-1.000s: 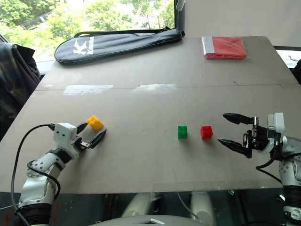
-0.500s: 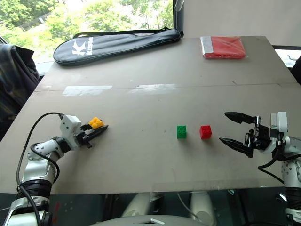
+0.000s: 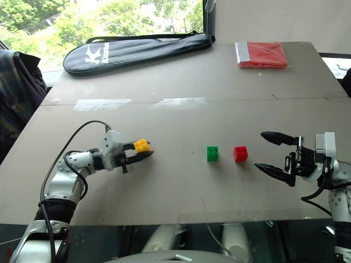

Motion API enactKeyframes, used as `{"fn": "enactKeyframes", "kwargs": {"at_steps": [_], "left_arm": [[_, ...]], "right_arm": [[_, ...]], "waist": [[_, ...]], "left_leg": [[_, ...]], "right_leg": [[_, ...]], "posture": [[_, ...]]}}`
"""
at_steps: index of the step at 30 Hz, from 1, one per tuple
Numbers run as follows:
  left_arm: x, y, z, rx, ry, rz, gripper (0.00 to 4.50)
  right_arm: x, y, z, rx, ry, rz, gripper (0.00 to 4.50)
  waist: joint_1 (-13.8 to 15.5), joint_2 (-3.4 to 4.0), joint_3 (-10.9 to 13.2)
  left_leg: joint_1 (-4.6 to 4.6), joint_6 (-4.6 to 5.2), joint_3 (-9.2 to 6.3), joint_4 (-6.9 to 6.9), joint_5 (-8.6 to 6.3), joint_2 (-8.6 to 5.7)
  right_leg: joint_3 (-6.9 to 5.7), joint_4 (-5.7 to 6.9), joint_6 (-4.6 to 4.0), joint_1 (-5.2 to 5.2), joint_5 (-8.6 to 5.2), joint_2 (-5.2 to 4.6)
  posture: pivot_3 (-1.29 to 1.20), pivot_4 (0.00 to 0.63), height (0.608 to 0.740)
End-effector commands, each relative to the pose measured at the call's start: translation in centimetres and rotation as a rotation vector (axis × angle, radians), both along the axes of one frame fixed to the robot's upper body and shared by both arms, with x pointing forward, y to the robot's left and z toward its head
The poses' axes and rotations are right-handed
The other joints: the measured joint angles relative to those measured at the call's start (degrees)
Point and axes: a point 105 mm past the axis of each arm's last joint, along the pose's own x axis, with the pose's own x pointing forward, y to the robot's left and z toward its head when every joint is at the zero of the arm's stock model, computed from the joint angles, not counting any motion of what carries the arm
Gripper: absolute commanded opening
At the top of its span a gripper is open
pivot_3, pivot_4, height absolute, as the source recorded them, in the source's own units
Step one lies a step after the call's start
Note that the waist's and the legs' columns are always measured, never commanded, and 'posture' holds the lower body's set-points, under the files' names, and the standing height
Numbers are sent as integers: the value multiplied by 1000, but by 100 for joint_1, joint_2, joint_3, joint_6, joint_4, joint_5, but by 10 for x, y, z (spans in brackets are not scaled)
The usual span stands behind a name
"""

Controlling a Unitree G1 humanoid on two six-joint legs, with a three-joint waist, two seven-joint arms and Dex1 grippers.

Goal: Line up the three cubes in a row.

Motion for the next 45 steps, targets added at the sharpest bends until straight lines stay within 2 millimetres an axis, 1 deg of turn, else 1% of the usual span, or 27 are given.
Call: {"fn": "enactKeyframes", "kwargs": {"at_steps": [1, 3, 6, 9, 17, 24, 25, 28, 29, 30, 34, 36, 38, 41, 43, 45], "left_arm": [[2, -36, 6, 24, -40, -147, 1348], [3, -50, 4, 33, -39, -196, 1348], [5, -64, 1, 44, -34, -241, 1348], [7, -73, -5, 56, -31, -265, 1348], [5, -80, -16, 69, -24, -347, 1348], [2, -78, -27, 84, 54, -413, 1348], [2, -77, -28, 87, 65, -414, 2411], [6, -76, -30, 96, 65, -398, 3415], [7, -76, -30, 95, 63, -396, 4018], [7, -76, -30, 94, 63, -396, 4455], [13, -74, -29, 99, 17, -351, 4455], [16, -68, -20, 70, -28, -310, 4455], [16, -56, -11, 39, -46, -265, 4455], [5, -34, -7, 55, -46, -223, 4455], [-9, -19, -1, 46, -36, -189, 4455], [-23, -9, 5, 15, -22, -143, 4455]], "right_arm": [[-7, 9, 6, -2, -29, 53, 4500], [-10, 11, 3, -14, -26, 68, 4500], [-12, 10, 1, -18, -23, 70, 4500], [-15, 9, -1, -25, -23, 66, 4500], [-19, 10, -3, -18, -24, 40, 4500], [-19, 12, -4, -13, -31, 26, 4500], [-19, 11, -4, -14, -32, 24, 4500], [-19, 10, -4, -15, -34, 19, 4500], [-18, 10, -4, -16, -34, 17, 4500], [-18, 10, -4, -17, -34, 16, 4500], [-19, 9, -5, -18, -32, 13, 4500], [-20, 8, -7, -18, -24, 4, 4500], [-22, 6, -10, -17, -9, -13, 4500], [-23, 3, -14, 7, 1, -53, 4500], [-21, -3, -16, 27, 9, -109, 4500], [-22, -10, -22, 23, 27, -149, 4500]], "waist": [[13, -1, 0], [8, -2, 1], [-18, -4, 2], [-14, -4, 2], [-13, -6, 3], [6, -6, 2], [4, -5, 2], [3, -4, 1], [4, -3, 0], [4, -3, -1], [8, -2, -2], [11, -2, -2], [-4, -2, -2], [-121, -3, -1], [-167, -2, -1], [-174, -2, 0]], "left_leg": [[0, 0, 0, 0, 0, 0], [-1, 0, 2, 2, 0, -1], [-1, 0, 1, 1, 0, -1], [-1, -3, 1, 2, 2, -1], [-1, -1, 1, 4, 2, -2], [1, -1, 1, 6, 2, -4], [2, -1, 1, 6, 2, -4], [4, -1, 1, 6, 2, -4], [7, 0, 1, 6, 2, -4], [9, 1, 0, 6, 1, -4], [13, 2, 0, 6, 1, -4], [13, 2, -1, 8, 1, -4], [12, 2, -2, 9, 1, -3], [11, 1, -3, 6, 1, 1], [11, 0, 0, 1, 1, 6], [7, 1, 4, -1, 0, 8]], "right_leg": [[-1, 0, 0, 0, 0, 0], [0, -1, 1, 1, 0, 0], [0, -1, 1, 0, 0, 3], [0, 0, 1, 0, 0, 3], [-1, 1, 2, 1, 0, 2], [-1, 2, 2, 3, 0, 2], [-2, 2, 2, 4, 0, 3], [-1, 2, 3, 5, 0, 3], [-1, 2, 3, 9, 0, 3], [-2, 3, 3, 12, 0, 3], [-1, 6, 3, 15, -1, 3], [-1, 8, 4, 15, -1, 3], [-1, 8, 4, 15, -1, 3], [0, 8, 3, 9, 0, 7], [8, 8, 2, 2, 0, 9], [13, 8, 1, -5, 0, 10]], "posture": [[0, 150, 732], [0, 150, 732], [0, 150, 732], [0, 150, 732], [0, 150, 732], [0, 150, 732], [0, 150, 732], [0, 150, 732], [0, 150, 732], [0, 150, 732], [0, 150, 732], [0, 150, 732], [0, 150, 732], [0, 150, 732], [0, 150, 732], [0, 150, 732]]}}
